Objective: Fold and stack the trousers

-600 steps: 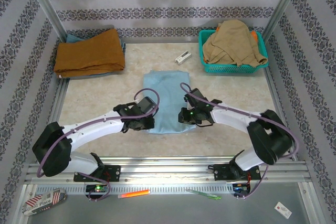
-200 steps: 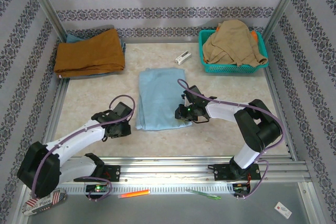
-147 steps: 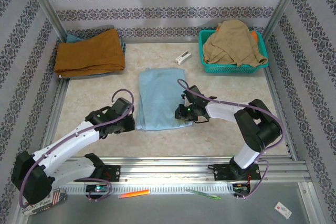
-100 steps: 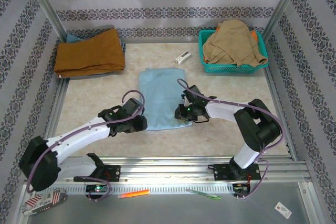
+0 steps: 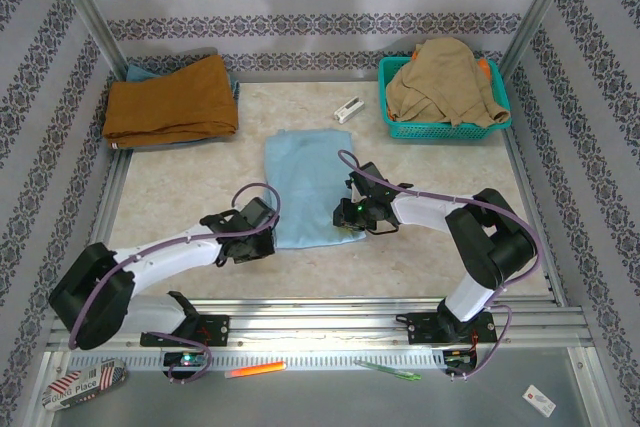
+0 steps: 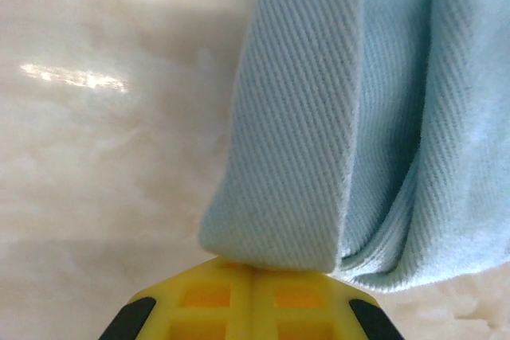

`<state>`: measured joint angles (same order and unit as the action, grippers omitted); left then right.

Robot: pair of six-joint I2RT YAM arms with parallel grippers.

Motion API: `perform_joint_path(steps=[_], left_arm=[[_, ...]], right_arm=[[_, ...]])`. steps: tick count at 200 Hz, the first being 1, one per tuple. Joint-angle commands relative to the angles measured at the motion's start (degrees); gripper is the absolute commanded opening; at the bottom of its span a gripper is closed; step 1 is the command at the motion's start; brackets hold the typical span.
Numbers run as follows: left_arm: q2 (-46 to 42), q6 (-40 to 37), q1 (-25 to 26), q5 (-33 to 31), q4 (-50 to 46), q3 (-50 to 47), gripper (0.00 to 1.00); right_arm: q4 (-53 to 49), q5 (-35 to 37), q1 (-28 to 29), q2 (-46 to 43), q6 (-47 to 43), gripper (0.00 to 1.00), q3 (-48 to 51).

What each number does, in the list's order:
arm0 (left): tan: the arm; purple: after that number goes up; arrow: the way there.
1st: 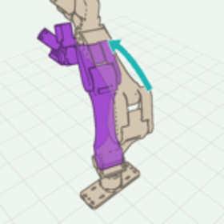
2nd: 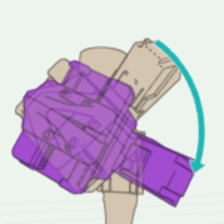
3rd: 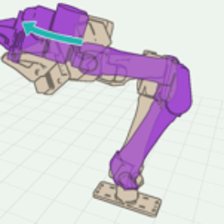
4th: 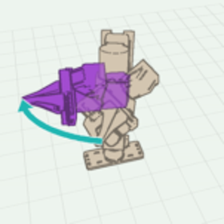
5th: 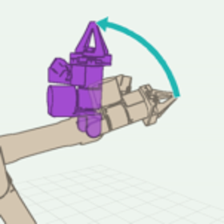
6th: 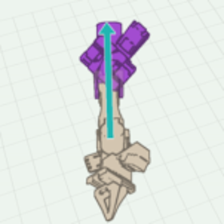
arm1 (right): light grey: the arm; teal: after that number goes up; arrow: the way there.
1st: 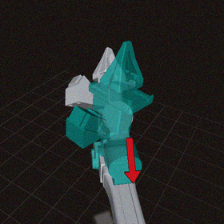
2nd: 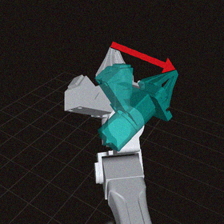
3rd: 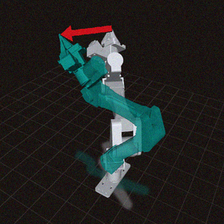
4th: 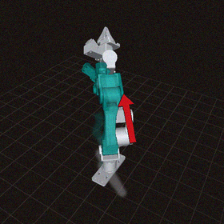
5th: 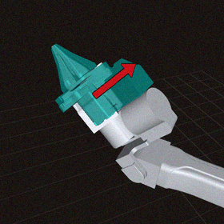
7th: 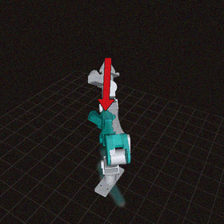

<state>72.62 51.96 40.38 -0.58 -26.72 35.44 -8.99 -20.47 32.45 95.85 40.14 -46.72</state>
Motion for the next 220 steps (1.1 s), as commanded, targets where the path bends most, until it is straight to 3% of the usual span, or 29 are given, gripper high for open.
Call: perform_joint_path(steps=[1, 31, 47, 69, 92, 104, 140, 161, 220], left_arm=[[-3.5, -4.0, -0.8, -4.7, -6.0, 0.2, 0.0], [-6.8, -4.7, -1.9, -5.1, -5.2, -2.7, 0.0], [-8.7, -5.8, -1.9, -1.9, -2.1, -3.1, 0.0], [-10.2, -6.0, -1.9, 2.2, 1.5, -2.8, 0.4], [-9.8, -6.3, -1.9, 4.3, 6.4, -3.5, 0.51], [-7.7, -6.3, -1.9, 4.3, 7.7, -3.5, 0.47], [-1.5, -6.5, -2.8, 2.8, 9.7, -3.3, 0.22], [-0.2, -7.0, -3.4, 2.6, 8.9, -1.8, 0.0], [-4.5, -10.6, -3.8, -2.6, -2.5, 0.7, 0.0]], right_arm=[[-5.4, 8.1, -1.6, 5.0, -1.2, 0.19, 2.8], [-5.3, 7.7, -1.6, 4.9, -1.1, 0.19, 2.4], [-5.6, 7.6, -1.6, 4.5, -1.1, 0.2, 2.4], [-5.6, 7.6, -1.6, 4.4, -1.1, 0.2, 2.6], [-5.4, 7.5, -1.5, 4.5, -1.0, 0.2, 2.8], [-5.3, 7.4, -1.5, 4.4, -0.9, 0.2, 2.8], [-5.6, 7.6, -1.5, 4.1, -1.1, 0.2, 2.8], [-5.8, 7.9, -1.5, 3.9, -1.3, 0.2, 3.0], [-5.8, 8.3, -2.0, 4.8, -1.4, 0.2, 3.0]])
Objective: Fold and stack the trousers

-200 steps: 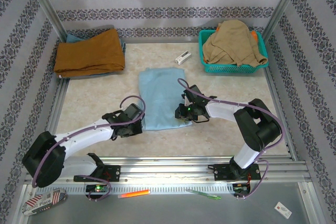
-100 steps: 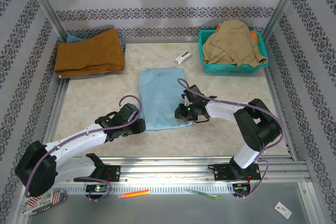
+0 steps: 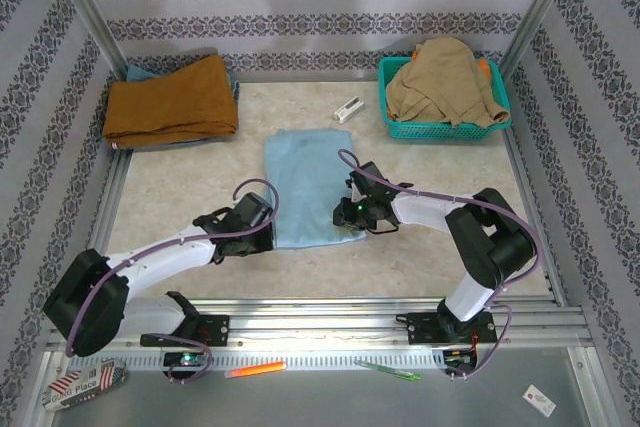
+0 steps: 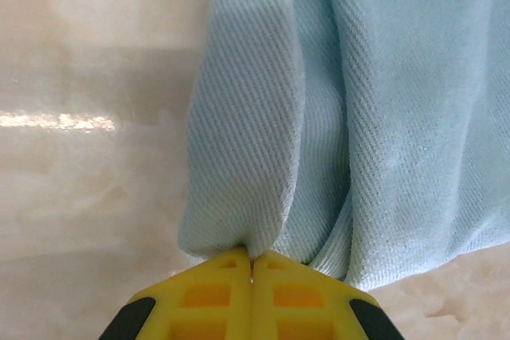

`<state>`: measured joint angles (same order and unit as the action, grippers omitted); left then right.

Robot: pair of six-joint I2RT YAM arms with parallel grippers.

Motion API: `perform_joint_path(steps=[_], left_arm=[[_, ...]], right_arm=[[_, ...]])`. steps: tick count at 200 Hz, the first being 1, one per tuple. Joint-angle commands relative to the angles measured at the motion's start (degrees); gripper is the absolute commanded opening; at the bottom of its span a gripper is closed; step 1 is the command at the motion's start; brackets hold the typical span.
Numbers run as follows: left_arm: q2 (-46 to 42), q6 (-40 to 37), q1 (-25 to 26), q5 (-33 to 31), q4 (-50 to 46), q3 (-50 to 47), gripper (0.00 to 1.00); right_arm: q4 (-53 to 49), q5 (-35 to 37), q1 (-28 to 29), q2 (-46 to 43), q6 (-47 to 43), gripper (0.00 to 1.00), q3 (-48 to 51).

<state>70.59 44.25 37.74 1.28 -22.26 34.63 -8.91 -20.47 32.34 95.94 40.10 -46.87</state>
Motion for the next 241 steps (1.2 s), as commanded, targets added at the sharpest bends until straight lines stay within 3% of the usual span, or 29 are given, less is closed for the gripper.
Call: perform_joint_path(steps=[1, 82, 119, 138, 166, 180, 210, 241], left_arm=[[-2.5, -3.0, -1.2, -4.5, -7.2, 1.6, 0.0], [-5.5, -8.6, -4.0, -8.5, -19.5, 4.3, 0.0], [-2.1, -7.6, -3.7, -4.5, -22.1, 7.6, 0.0], [-5.1, -5.0, 0.1, -5.2, -22.4, 8.6, 0.18], [-5.2, -3.0, 3.0, -2.5, -16.8, 10.4, 0.24], [-2.3, -3.2, 3.8, -0.2, -11.2, 10.1, 0.24], [5.6, -5.2, 4.5, 3.0, -3.7, 11.0, 0.13], [11.4, -7.1, 4.5, 0.9, -5.2, 13.0, 0.07]], right_arm=[[-5.9, 8.3, -1.9, 4.7, -1.3, 0.2, 3.2], [-6.7, 8.6, -2.5, 5.3, -1.8, 0.19, 1.9], [-6.6, 7.7, -2.2, 4.7, -1.6, 0.2, 1.8], [-6.9, 7.5, -1.7, 4.2, -1.3, 0.2, 1.5], [-6.5, 7.3, -1.1, 4.3, -1.0, 0.2, 1.4], [-6.5, 7.2, -0.9, 4.8, -0.8, 0.2, 1.0], [-6.6, 7.2, -0.5, 5.2, -0.8, 0.2, 0.6], [-6.6, 7.3, -0.5, 5.2, -0.9, 0.21, 0.9]])
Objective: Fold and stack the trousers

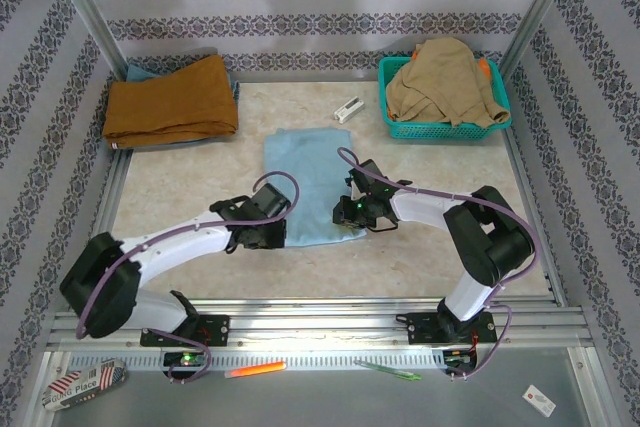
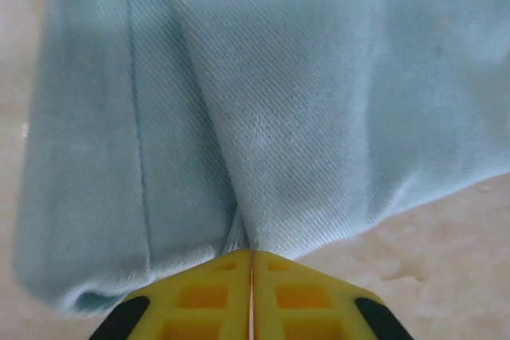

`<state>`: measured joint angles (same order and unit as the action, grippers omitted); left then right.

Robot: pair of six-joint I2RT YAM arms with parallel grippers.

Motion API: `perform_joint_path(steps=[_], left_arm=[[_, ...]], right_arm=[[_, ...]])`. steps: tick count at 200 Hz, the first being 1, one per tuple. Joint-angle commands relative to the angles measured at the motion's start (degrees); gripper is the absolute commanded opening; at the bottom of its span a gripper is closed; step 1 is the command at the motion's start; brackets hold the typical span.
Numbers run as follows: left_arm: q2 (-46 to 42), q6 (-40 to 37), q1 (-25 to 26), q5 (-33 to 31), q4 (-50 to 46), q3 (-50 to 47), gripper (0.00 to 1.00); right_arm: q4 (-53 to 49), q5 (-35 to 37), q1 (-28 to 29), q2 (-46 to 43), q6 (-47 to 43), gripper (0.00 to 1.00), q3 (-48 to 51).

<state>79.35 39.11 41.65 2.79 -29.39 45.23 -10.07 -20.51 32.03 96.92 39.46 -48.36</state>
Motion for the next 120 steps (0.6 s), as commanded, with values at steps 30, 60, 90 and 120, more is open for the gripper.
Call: perform_joint_path(steps=[30, 60, 90, 120], left_arm=[[2.8, -1.7, 0.6, -1.5, 1.6, 1.4, 0.15], [0.9, -2.0, 0.5, -2.8, 0.4, 0.1, 0.3], [1.6, -3.2, -0.4, -2.1, 2.9, -2.0, 0.34], [2.3, -2.6, -0.5, -0.8, 4.6, -3.1, 0.3]], right_arm=[[-5.2, 7.4, -0.3, 4.1, -0.2, 0.23, 2.9], [-5.1, 7.3, -0.3, 4.3, -0.2, 0.24, 3.0], [-5.0, 7.3, -0.3, 4.1, -0.2, 0.24, 3.0], [-4.9, 7.4, -0.2, 3.9, 0.0, 0.24, 3.1]])
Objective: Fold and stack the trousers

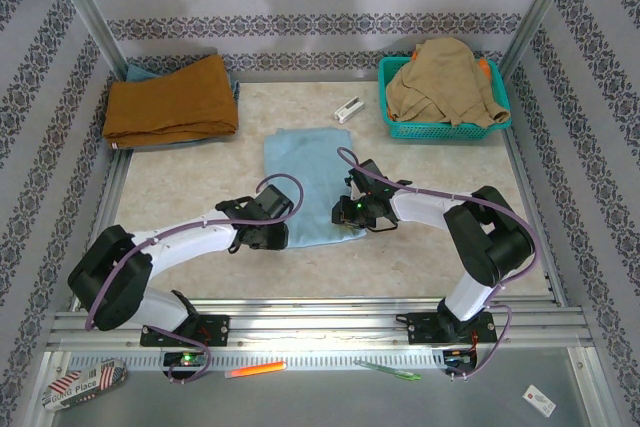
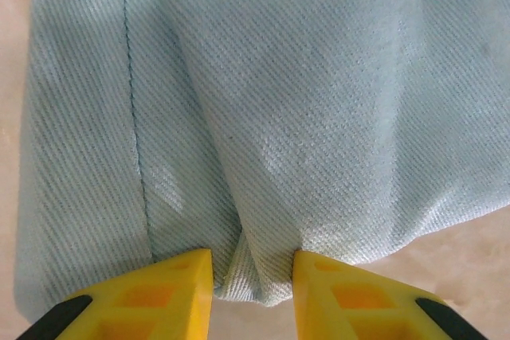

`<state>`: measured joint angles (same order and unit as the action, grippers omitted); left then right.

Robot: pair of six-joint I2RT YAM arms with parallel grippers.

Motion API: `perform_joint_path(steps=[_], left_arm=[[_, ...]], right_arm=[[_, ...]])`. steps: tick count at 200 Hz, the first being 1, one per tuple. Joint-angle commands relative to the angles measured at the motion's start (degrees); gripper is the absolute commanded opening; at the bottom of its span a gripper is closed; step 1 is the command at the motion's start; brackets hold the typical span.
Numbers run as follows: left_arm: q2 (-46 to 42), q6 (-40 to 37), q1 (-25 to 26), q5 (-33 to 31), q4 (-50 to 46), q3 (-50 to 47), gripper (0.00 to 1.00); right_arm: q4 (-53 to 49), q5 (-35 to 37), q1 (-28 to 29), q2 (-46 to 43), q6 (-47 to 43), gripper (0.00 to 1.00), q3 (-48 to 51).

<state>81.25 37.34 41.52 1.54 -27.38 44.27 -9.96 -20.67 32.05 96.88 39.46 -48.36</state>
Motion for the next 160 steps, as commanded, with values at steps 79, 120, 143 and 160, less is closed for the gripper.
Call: perform_joint_path(steps=[79, 120, 143, 160], left_arm=[[-5.9, 0.8, -0.3, 1.2, 1.9, -3.0, 0.02], [-9.3, -0.4, -0.4, 4.1, 6.2, -6.2, 0.11], [-8.3, -1.2, -0.4, 5.8, 8.5, -8.1, 0.13], [-7.5, -1.6, -0.4, 5.7, 8.6, -8.9, 0.14]], right_arm=[[-4.9, 7.9, -0.2, 4.3, 0.2, 0.25, 3.4], [-4.7, 7.6, 0.0, 4.8, 0.4, 0.25, 2.8], [-5.1, 7.7, 0.0, 4.6, 0.2, 0.25, 2.8], [-5.1, 7.7, 0.0, 4.7, 0.2, 0.25, 2.9]])
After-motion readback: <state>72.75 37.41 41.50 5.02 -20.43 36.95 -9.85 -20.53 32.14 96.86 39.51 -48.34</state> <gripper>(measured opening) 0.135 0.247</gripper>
